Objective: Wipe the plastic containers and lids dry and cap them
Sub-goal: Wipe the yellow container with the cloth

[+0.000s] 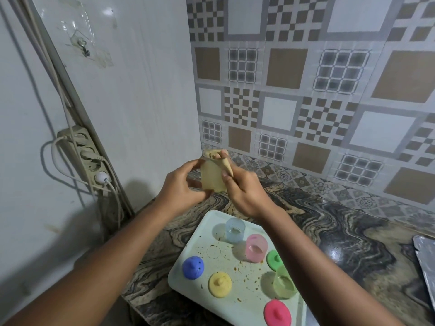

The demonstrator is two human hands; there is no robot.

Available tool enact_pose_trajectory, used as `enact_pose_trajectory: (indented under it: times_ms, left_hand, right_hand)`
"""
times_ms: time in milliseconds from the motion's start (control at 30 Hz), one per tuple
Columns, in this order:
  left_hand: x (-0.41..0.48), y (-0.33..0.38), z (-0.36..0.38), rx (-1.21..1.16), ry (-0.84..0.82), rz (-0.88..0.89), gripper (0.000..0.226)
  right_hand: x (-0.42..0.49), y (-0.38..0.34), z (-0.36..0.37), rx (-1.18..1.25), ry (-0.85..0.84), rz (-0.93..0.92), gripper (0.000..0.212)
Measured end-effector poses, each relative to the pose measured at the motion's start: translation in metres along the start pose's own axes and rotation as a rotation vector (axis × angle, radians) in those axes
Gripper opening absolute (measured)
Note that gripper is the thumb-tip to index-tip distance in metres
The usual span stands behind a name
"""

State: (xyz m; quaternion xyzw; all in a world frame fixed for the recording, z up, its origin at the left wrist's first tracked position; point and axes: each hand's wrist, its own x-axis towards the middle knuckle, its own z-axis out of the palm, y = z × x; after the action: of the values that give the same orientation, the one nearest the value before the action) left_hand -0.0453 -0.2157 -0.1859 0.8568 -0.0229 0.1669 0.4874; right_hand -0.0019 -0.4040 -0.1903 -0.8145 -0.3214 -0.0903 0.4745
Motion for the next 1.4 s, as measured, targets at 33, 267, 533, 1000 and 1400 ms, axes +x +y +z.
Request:
enact_pose_trajectory:
  times_ms: [33, 267, 533, 1000, 1400]
  left_hand:
    - [0.000, -0.001, -0.001, 0.007, 0.020, -0.002, 0.072]
    - [0.006, -0.007, -0.016, -0.008, 0.095, -0.007, 0.075]
    - [0.008, -0.007, -0.025, -0.046, 0.063, 0.018, 0.074]
    - [0.006, 0.003, -0.004, 0.129, 0.011, 0.115, 0.072]
    - [0.016, -0.014, -0.024, 0.124, 0.130, 0.082, 0.080]
  right_hand:
    - [-0.003, -0.001, -0.001, -0.022, -0.011, -0.028, 0.044]
    - [-0.029, 0.006, 0.004, -0.088, -0.087, -0.265, 0.050]
    - [-0.038, 0.024, 0.005, 0.376, 0.012, 0.136, 0.032]
    - [0.009, -0.008, 0.001, -0.072, -0.083, -0.079, 0.046]
    - [-0.036, 0.021, 0.008, -0.050, -0.151, -0.155, 0.034]
